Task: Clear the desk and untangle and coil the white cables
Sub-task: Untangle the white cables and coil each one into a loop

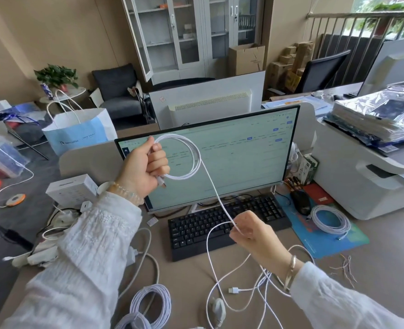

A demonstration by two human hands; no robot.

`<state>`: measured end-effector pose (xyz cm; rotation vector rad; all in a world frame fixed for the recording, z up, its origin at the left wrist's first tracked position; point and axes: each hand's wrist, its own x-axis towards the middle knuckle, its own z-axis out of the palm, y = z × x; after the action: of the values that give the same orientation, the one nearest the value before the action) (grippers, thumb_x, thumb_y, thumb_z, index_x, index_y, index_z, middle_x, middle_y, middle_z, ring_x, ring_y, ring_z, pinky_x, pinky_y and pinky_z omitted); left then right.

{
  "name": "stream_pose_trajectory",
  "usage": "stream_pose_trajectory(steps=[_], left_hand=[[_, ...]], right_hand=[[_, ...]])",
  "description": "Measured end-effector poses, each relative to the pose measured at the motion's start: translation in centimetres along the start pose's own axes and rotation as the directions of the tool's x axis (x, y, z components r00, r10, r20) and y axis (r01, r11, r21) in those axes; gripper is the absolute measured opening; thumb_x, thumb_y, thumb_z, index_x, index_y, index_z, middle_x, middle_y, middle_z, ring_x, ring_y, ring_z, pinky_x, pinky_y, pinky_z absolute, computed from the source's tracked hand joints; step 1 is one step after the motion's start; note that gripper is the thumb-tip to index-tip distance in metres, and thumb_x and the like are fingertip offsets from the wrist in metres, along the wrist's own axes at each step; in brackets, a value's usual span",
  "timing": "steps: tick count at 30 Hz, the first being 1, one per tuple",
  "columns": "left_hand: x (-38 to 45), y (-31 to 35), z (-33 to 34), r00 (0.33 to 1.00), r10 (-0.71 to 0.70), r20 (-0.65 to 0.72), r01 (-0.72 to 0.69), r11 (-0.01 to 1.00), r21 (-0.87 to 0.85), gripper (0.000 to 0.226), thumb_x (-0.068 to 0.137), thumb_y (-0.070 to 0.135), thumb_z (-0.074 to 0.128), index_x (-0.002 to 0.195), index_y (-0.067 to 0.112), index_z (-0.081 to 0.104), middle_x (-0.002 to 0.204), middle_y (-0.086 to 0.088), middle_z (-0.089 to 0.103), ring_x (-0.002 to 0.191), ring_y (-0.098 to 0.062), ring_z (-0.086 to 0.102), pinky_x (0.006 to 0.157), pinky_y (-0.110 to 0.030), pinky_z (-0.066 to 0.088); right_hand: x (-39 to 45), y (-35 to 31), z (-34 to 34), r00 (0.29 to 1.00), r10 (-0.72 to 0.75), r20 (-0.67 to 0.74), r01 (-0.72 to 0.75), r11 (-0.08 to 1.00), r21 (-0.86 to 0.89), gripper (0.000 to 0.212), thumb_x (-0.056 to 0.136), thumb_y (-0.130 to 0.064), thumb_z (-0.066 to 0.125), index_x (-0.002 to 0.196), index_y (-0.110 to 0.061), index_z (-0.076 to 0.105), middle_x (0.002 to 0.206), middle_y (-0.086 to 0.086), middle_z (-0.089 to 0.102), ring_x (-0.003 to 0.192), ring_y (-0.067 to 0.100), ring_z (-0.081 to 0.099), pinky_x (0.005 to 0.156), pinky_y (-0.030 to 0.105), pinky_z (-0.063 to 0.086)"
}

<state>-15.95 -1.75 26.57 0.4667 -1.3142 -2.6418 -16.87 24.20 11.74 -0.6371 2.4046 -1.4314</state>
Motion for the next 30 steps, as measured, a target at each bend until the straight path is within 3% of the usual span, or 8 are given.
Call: stream_pose_trajectory(steps=[5,9,14,18,21,25,28,30], left_hand=[[0.7,-0.5,-0.7,0.992,0.089,-0.087,-0.086,0.996,0.038,0.043,0.104,0.038,0.037,0.066,0.018,0.039,0.045,0.009,0.020,0.034,-0.005,0.016,0.034,-0.018,0.015],[1.2,-1.6,-1.0,0.976,0.187,-0.111,-0.160,0.963,0.218,0.043,0.105,0.038,0.034,0.066,0.019,0.036,0.044,0.009,0.021,0.034,-0.006,0.017,0.035,-0.018,0.017],[1.0,-3.0,-0.8,0.964,0.262,-0.036,-0.212,0.845,0.491,0.044,0.105,0.037,0.033,0.065,0.020,0.034,0.047,0.007,0.023,0.039,-0.011,0.018,0.038,-0.021,0.021],[0.1,-4.1,0.7,0.962,0.267,0.054,-0.245,0.764,0.597,0.044,0.105,0.036,0.033,0.065,0.020,0.032,0.048,0.006,0.025,0.042,-0.012,0.018,0.046,-0.030,0.012],[-0.3,-4.5,1.7,0.969,0.230,0.093,-0.238,0.759,0.605,0.043,0.105,0.035,0.035,0.065,0.019,0.032,0.048,0.005,0.028,0.042,-0.012,0.021,0.047,-0.031,0.011],[-0.8,-4.6,2.0,0.984,0.093,0.151,-0.168,0.757,0.632,0.043,0.105,0.035,0.036,0.066,0.017,0.036,0.050,0.002,0.038,0.043,-0.014,0.034,0.043,-0.023,0.029],[-1.7,-4.8,2.5,0.984,0.004,0.176,-0.123,0.734,0.668,0.043,0.104,0.033,0.038,0.065,0.015,0.041,0.051,0.000,0.047,0.043,-0.017,0.044,0.042,-0.024,0.041],[-2.3,-5.0,2.9,0.982,-0.062,0.178,-0.081,0.717,0.692,0.041,0.103,0.032,0.041,0.069,0.011,0.048,0.051,-0.002,0.051,0.042,-0.018,0.045,0.040,-0.023,0.041]], right_hand=[[0.0,0.9,-0.2,0.981,-0.115,-0.153,0.101,0.990,-0.095,0.024,0.083,-0.006,0.071,0.080,-0.027,0.060,0.078,-0.013,0.067,0.075,0.000,0.064,0.070,0.016,0.051],[0.1,-0.6,-0.4,0.897,-0.370,-0.242,0.325,0.923,-0.207,0.011,0.081,-0.008,0.074,0.091,-0.013,0.074,0.085,-0.009,0.064,0.072,0.003,0.062,0.069,0.012,0.051],[0.0,-5.5,-0.7,0.777,-0.577,-0.252,0.523,0.814,-0.252,0.017,0.087,-0.016,0.065,0.099,-0.011,0.075,0.087,-0.001,0.062,0.073,0.009,0.060,0.068,0.019,0.051],[0.4,-8.5,-0.4,0.801,-0.578,-0.154,0.545,0.811,-0.211,0.015,0.087,-0.017,0.064,0.093,-0.013,0.077,0.081,-0.001,0.064,0.067,0.007,0.056,0.065,0.015,0.046],[0.5,-9.6,0.2,0.812,-0.576,-0.096,0.551,0.810,-0.202,0.012,0.087,-0.013,0.064,0.085,-0.011,0.076,0.076,0.001,0.063,0.065,0.011,0.055,0.064,0.021,0.046],[1.2,-10.7,-0.4,0.798,-0.591,-0.118,0.557,0.798,-0.232,0.015,0.088,-0.009,0.061,0.077,-0.006,0.070,0.071,0.006,0.060,0.064,0.019,0.054,0.062,0.036,0.046],[1.9,-11.4,-1.5,0.792,-0.593,-0.147,0.556,0.799,-0.229,0.015,0.088,-0.012,0.061,0.082,-0.009,0.074,0.074,0.005,0.065,0.065,0.018,0.059,0.064,0.033,0.048],[2.3,-11.8,-2.4,0.794,-0.584,-0.170,0.545,0.807,-0.228,0.013,0.087,-0.013,0.063,0.084,-0.010,0.075,0.075,0.003,0.067,0.065,0.015,0.059,0.065,0.028,0.048]])
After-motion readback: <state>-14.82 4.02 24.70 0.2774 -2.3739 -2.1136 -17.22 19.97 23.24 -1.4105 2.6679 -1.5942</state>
